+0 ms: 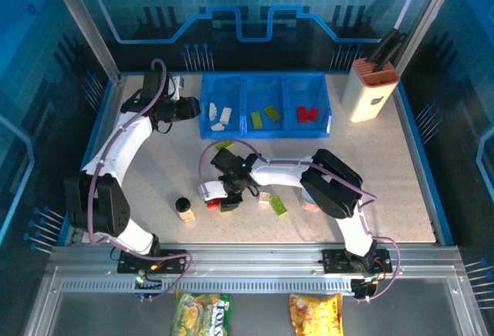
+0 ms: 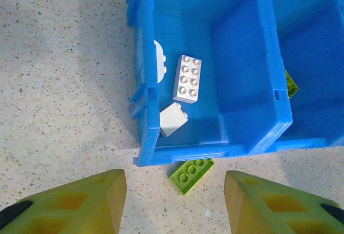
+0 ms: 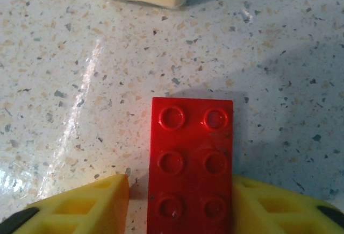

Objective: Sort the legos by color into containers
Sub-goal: Pick up the lego from the bottom-center of the table, then place the lego in the container.

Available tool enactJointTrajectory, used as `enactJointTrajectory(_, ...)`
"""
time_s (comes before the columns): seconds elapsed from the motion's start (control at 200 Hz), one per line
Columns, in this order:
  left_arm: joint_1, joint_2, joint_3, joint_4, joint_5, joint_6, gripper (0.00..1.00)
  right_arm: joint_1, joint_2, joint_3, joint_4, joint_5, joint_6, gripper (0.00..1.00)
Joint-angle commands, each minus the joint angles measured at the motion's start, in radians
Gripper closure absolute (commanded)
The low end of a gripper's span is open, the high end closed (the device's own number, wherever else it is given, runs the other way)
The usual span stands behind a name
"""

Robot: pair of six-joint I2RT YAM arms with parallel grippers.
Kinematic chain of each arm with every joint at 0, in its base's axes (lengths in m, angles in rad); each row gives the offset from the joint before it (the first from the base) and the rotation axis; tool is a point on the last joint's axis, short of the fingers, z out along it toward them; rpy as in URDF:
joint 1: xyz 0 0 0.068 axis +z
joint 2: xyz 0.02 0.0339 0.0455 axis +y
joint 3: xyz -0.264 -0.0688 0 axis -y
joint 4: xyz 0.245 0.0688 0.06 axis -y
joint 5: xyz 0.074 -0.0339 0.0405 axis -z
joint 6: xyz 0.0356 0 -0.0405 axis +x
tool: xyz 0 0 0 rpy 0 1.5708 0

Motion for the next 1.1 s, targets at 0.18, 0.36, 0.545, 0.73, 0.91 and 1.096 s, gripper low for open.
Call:
enactJointTrajectory(0.18, 0.011, 0.011, 0.012, -0.008, 0.021, -0.003, 0.48, -0.009, -0.063, -0.006, -0.035, -0.001, 0.032, 0.67)
enactJointTrajectory(0.36, 0.011, 0.008, 0.011, -0.011, 0.019, -0.001, 0.48, -0.008, -0.174, -0.049, -0.024, -0.002, 0.092, 0.69)
enactJointTrajectory(0.545, 0.011, 0.008, 0.008, -0.011, 0.029, -0.003, 0.48, -0.01, -0.285, -0.113, -0.017, 0.014, 0.16, 0.71)
enactJointTrajectory(0.73, 0.007, 0.009, 0.01, -0.008, 0.052, -0.015, 0.48, -0.017, -0.374, -0.149, -0.028, 0.038, 0.245, 0.72)
enactJointTrajectory(0.91, -0.008, 0.004, 0.014, -0.012, 0.055, -0.027, 0.48, -0.034, -0.435, -0.161, -0.035, 0.058, 0.325, 0.72)
enactJointTrajectory(1.096, -0.04, 0.003, 0.032, -0.026, 0.071, -0.053, 0.48, -0.053, -0.494, -0.184, -0.047, 0.075, 0.388, 0.73)
